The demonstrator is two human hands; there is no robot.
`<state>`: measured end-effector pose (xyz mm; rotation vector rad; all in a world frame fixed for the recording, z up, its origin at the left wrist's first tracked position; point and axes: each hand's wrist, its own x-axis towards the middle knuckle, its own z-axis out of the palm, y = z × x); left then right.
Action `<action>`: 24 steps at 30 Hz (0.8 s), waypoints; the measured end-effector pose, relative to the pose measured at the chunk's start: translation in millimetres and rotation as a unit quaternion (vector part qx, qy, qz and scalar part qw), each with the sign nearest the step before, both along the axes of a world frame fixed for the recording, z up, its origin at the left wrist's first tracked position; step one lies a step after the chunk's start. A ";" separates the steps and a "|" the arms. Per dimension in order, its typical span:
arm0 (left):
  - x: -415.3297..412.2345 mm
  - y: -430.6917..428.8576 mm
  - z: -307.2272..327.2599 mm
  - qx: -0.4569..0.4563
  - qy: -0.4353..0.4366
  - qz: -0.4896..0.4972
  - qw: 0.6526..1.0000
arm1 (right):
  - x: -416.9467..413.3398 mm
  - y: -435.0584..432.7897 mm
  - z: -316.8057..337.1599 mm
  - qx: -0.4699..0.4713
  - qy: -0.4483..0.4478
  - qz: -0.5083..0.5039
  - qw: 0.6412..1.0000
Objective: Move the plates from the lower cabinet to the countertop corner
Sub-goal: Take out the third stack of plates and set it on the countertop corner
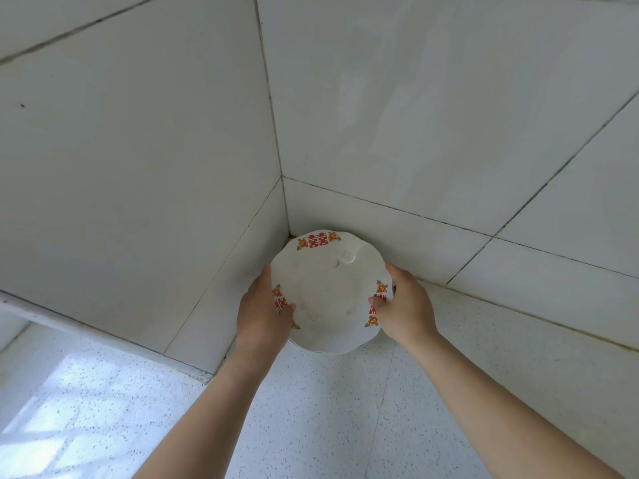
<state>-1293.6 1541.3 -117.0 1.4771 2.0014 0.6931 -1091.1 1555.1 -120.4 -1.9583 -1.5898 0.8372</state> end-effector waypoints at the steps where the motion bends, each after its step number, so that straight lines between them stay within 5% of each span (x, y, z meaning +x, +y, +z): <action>1: -0.2 0.1 -0.8 -0.008 0.002 -0.003 1.000 | 0.2 -0.8 -0.2 0.000 0.004 0.002 1.000; 12: 0.5 -11.9 12.2 -0.065 0.024 -0.059 0.996 | 2.2 -11.0 24.8 -0.039 -0.013 0.008 0.999; 24: 29.5 -70.2 81.6 0.000 0.091 -0.129 0.987 | 30.0 -90.3 107.5 -0.039 -0.052 0.064 0.996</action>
